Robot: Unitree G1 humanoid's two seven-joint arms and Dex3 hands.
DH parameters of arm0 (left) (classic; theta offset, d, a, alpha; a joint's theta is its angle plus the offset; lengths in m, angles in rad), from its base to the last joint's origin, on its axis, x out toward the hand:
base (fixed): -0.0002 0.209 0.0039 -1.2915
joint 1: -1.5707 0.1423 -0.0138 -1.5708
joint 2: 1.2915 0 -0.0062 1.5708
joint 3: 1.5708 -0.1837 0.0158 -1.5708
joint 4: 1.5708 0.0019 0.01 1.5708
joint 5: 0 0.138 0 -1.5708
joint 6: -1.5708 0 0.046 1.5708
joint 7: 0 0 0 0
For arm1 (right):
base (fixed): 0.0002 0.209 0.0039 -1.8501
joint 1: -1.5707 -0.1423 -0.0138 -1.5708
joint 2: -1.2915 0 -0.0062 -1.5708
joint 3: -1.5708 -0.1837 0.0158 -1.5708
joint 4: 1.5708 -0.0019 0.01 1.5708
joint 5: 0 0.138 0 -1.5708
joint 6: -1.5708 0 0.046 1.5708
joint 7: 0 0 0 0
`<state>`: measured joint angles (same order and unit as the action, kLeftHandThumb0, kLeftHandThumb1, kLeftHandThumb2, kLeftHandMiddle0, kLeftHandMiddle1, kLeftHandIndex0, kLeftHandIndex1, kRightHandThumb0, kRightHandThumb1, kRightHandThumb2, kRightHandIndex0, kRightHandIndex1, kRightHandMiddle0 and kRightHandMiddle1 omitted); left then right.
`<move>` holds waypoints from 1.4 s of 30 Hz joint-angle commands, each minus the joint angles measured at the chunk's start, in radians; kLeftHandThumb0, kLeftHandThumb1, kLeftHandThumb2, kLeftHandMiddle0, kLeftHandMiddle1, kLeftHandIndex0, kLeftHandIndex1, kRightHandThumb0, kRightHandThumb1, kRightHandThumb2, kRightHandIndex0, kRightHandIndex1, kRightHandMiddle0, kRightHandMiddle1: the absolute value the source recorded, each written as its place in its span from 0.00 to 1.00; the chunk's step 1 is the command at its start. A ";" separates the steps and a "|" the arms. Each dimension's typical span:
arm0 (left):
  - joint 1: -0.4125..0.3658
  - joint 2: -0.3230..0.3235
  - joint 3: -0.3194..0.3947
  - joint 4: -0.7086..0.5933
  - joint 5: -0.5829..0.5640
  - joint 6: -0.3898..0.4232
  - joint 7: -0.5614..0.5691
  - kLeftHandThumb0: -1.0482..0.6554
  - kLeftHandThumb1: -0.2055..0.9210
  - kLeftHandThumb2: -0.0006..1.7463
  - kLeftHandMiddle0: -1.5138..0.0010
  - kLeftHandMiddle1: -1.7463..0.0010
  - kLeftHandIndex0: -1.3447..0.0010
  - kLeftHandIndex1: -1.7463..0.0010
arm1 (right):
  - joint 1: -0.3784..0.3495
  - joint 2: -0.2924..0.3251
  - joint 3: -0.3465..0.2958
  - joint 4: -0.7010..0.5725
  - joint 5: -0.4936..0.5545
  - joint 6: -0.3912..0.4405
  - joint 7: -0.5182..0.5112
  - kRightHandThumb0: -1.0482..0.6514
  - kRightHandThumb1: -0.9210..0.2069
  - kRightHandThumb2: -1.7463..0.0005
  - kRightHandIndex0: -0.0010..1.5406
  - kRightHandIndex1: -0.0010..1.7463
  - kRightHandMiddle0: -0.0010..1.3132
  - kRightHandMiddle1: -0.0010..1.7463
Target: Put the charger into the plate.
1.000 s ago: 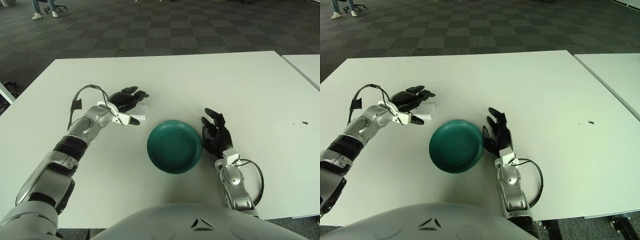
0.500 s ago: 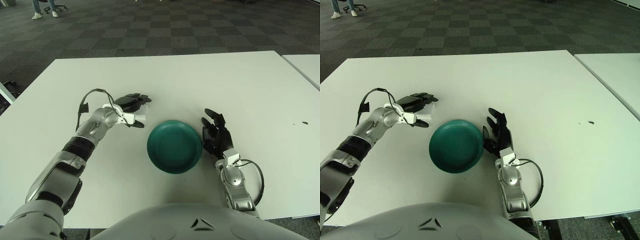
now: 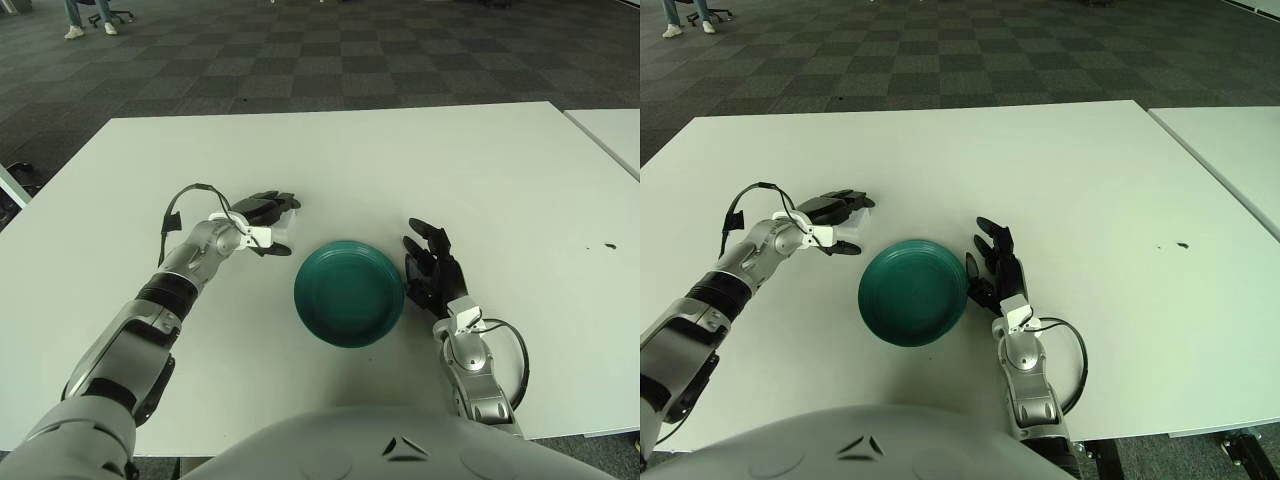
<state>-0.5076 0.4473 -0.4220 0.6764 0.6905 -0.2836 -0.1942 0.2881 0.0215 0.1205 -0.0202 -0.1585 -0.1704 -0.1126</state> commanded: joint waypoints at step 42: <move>-0.052 -0.070 -0.123 0.397 0.074 -0.058 0.616 0.36 0.53 0.70 0.35 0.00 0.60 0.00 | 0.058 -0.011 -0.016 -0.010 0.025 0.095 0.024 0.22 0.00 0.57 0.27 0.01 0.00 0.40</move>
<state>-0.6140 0.3703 -0.5267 1.0538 0.7549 -0.3422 0.4298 0.3221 0.0137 0.1124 -0.0772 -0.1366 -0.1215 -0.0922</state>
